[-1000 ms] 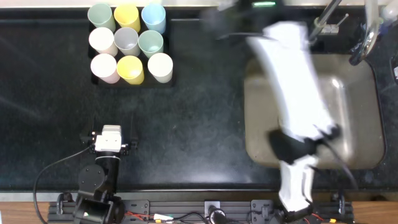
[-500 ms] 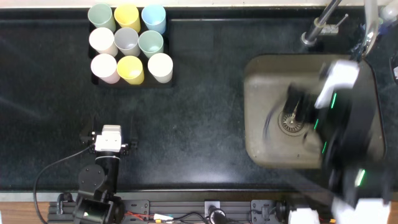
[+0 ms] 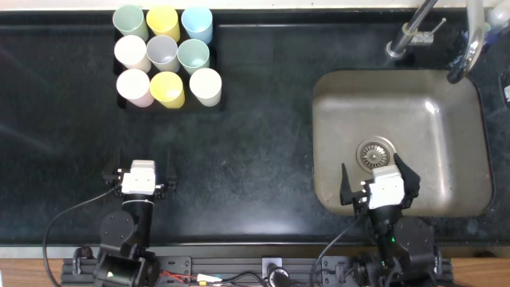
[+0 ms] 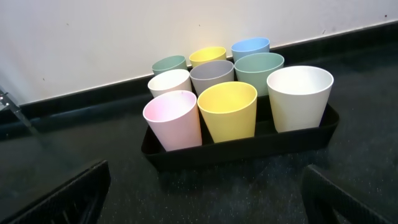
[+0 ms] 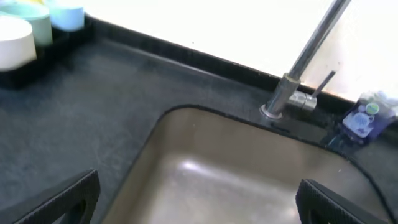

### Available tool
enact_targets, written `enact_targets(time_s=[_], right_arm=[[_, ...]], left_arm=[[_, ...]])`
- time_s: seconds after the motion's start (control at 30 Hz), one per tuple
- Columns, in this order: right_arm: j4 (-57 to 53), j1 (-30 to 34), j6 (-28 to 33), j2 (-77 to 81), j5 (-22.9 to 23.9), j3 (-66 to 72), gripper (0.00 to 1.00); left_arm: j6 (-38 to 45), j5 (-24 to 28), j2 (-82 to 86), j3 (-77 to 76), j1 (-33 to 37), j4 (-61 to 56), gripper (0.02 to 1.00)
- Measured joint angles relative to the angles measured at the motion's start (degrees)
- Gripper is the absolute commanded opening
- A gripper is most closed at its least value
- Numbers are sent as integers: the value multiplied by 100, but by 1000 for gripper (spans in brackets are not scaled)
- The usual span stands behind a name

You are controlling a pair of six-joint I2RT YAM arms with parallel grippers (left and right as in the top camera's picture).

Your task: Store Cups

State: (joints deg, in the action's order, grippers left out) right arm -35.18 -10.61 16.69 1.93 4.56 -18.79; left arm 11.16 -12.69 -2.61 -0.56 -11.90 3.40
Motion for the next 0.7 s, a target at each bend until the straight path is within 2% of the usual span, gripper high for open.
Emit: enact_targets(time_s=[0.17, 0.43, 0.53, 0.7], right_arm=[[66, 2, 299, 0, 20, 343, 998], [286, 85, 422, 4, -2, 953, 998], [990, 267, 437, 9, -35, 1067, 996], [3217, 868, 437, -26, -74, 1650, 998]], left_arm=[[2, 0, 0, 0, 0, 0, 1000], [0, 0, 0, 0, 0, 0, 1000], [0, 0, 0, 0, 0, 0, 1000], [0, 0, 0, 0, 0, 0, 1000]])
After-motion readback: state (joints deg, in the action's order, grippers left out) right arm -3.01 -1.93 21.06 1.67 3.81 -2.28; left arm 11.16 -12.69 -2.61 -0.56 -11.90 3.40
